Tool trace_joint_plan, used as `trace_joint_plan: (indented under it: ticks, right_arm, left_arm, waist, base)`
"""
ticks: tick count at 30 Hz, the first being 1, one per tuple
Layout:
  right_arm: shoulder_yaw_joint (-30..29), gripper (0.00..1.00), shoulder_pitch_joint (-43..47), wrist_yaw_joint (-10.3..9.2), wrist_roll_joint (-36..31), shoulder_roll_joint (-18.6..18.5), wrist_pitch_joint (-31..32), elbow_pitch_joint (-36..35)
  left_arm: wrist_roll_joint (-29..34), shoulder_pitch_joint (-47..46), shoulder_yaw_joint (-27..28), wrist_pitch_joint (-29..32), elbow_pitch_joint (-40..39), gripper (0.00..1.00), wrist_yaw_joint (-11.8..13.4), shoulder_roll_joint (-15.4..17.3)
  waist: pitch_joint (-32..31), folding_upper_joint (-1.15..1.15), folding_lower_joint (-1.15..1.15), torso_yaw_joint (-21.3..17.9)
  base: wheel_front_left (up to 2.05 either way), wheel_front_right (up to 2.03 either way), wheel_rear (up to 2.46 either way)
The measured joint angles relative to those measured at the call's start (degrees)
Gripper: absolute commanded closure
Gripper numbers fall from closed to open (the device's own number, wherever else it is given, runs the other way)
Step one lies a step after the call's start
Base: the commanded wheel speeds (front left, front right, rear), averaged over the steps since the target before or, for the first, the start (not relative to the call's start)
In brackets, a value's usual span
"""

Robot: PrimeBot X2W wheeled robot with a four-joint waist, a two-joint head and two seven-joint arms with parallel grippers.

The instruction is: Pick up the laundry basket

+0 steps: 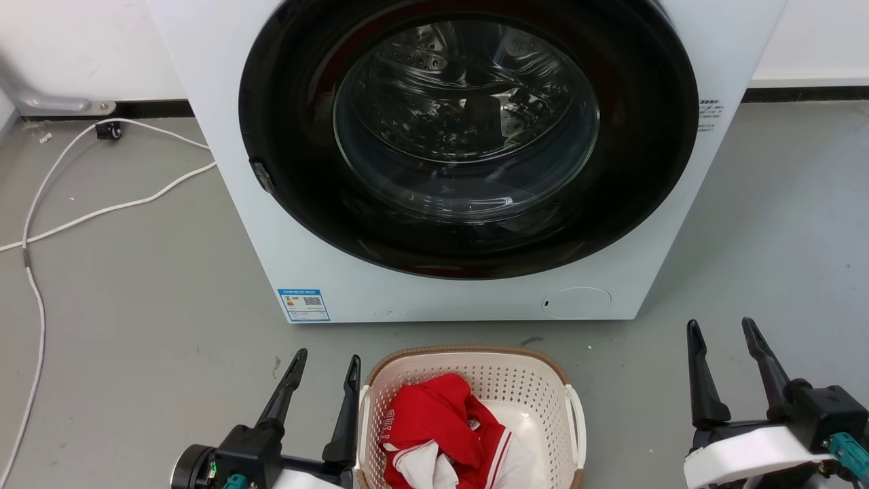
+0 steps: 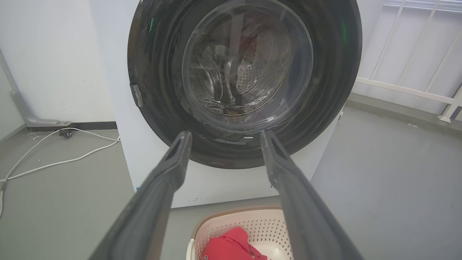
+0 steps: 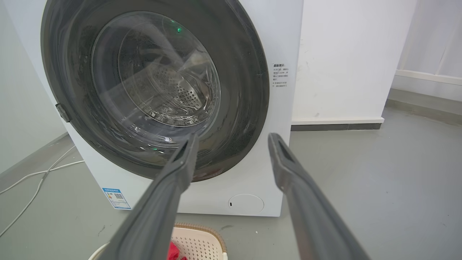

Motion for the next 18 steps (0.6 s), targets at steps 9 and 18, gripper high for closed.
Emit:
trace_joint_plan:
  ticks: [9,18]
  right_arm:
    - [-0.02,0.00,-0.14,0.00,0.56,0.00,0.07,0.45]
    - [-0.23,0.00,-0.21,0.00,0.68,0.00,0.00,0.80]
  left_arm:
    - [-0.01,-0.15,-0.21,0.00,0.44,0.00,-0.14,-0.03]
    - [0.01,-0.25,-0.64,0.00,0.78,0.00,0.08,-0.04]
  waist:
    - [0.32,0.00,0.00,-0.06]
    - [0.63,0.00,0.00,-0.07]
  base:
    - [0.00,0.00,0.00]
    - [0.00,0.00,0.00]
